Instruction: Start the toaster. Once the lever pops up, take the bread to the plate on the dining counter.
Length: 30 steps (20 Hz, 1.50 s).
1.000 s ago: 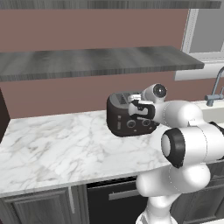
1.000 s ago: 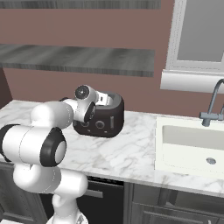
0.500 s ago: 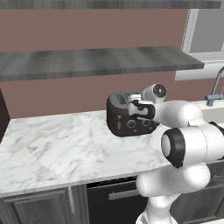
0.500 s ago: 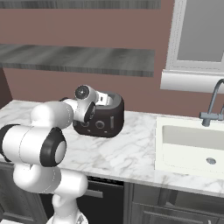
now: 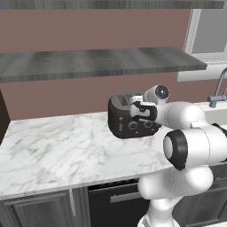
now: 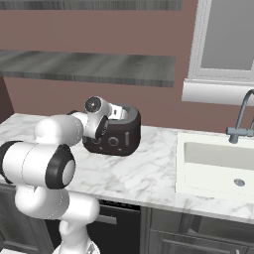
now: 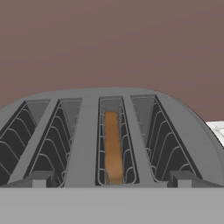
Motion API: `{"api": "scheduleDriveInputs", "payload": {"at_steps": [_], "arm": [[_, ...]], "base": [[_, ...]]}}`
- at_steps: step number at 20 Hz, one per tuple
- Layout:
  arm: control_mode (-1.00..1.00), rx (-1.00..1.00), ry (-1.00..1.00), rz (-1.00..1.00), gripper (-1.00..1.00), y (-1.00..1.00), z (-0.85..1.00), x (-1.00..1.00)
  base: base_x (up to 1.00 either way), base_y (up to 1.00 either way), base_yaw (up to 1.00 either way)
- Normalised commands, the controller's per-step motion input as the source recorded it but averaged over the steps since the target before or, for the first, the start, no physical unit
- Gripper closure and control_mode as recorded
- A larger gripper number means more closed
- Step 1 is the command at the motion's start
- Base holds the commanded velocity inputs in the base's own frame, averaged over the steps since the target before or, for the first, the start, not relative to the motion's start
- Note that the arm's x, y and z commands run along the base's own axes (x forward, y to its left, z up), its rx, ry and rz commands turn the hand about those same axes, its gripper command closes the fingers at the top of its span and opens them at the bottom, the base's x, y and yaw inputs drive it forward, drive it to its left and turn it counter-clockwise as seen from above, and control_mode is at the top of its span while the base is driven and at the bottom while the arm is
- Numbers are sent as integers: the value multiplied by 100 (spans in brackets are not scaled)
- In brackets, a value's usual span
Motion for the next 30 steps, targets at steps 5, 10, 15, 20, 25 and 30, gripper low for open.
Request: {"api": "scheduleDriveInputs", "payload": {"at_steps": [5, 10, 15, 20, 25, 30], "arm": [[-100, 0, 0, 0, -100, 0, 0, 0], [-100, 0, 0, 0, -100, 0, 0, 0], [-100, 0, 0, 0, -100, 0, 0, 0], [-100, 0, 0, 0, -100, 0, 0, 0], [-100, 0, 0, 0, -100, 0, 0, 0], [-100, 0, 0, 0, -100, 0, 0, 0]], "base": [[0, 0, 0], [0, 0, 0], [0, 0, 0], [0, 0, 0], [0, 0, 0], [0, 0, 0]]}}
